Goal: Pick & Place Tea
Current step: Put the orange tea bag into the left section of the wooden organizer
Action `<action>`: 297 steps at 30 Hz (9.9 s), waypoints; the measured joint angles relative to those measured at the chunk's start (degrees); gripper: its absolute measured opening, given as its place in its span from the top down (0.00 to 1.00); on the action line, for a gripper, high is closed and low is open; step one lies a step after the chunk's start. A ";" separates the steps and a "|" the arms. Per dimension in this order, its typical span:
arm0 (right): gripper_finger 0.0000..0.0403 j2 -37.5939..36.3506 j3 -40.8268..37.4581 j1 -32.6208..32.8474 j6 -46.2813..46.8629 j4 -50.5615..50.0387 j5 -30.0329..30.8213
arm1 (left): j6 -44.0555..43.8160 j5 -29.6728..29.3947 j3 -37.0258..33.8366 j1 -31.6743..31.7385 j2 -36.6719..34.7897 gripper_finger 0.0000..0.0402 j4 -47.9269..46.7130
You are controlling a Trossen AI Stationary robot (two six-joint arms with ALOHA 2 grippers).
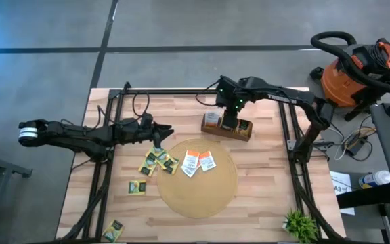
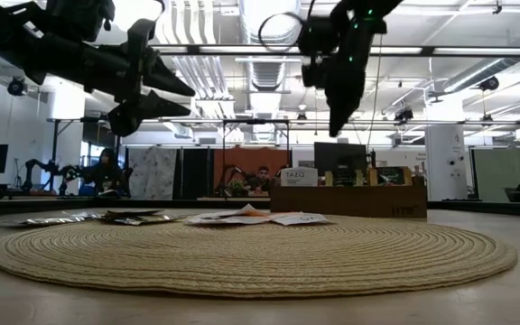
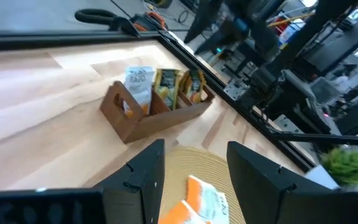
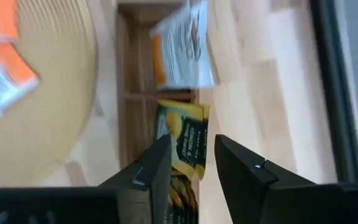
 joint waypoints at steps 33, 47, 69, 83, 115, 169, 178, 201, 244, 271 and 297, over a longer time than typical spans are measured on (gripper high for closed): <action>0.82 -8.35 -8.23 20.55 16.61 2.35 -12.38 | -36.47 3.61 0.88 -6.07 -0.04 0.58 -5.42; 0.83 -26.79 -33.62 29.57 58.04 32.06 5.23 | -29.61 -1.47 11.54 -10.23 4.10 0.58 -7.95; 0.83 -7.79 -37.67 33.47 97.95 52.93 0.48 | 15.00 35.97 26.82 6.81 31.76 0.58 -10.05; 0.77 2.56 -30.56 37.94 109.55 51.97 7.59 | 36.37 43.11 36.22 7.76 45.37 0.58 -11.68; 0.53 3.79 -31.79 39.45 114.92 51.28 13.75 | 45.28 43.67 37.41 7.53 54.77 0.58 -11.82; 0.53 7.50 -31.87 37.20 113.72 60.08 14.63 | 42.45 37.98 38.38 5.36 49.00 0.58 -32.53; 0.53 7.08 -31.83 37.24 112.57 62.44 13.84 | 42.88 37.97 38.27 4.54 49.44 0.58 -34.89; 0.53 12.04 -28.67 36.82 112.36 62.76 10.06 | 41.25 39.72 33.74 2.14 49.75 0.58 -28.25; 0.98 3.72 -27.17 35.65 102.93 50.58 7.81 | 35.11 38.77 32.55 1.86 49.45 0.58 -22.76; 0.98 -8.55 -3.52 34.65 41.79 -4.06 -0.61 | 43.61 51.99 53.33 1.78 48.87 0.58 -18.40; 0.98 -8.47 -1.80 33.05 39.62 -3.20 -1.35 | 41.72 49.75 54.88 -0.22 51.49 0.73 -15.73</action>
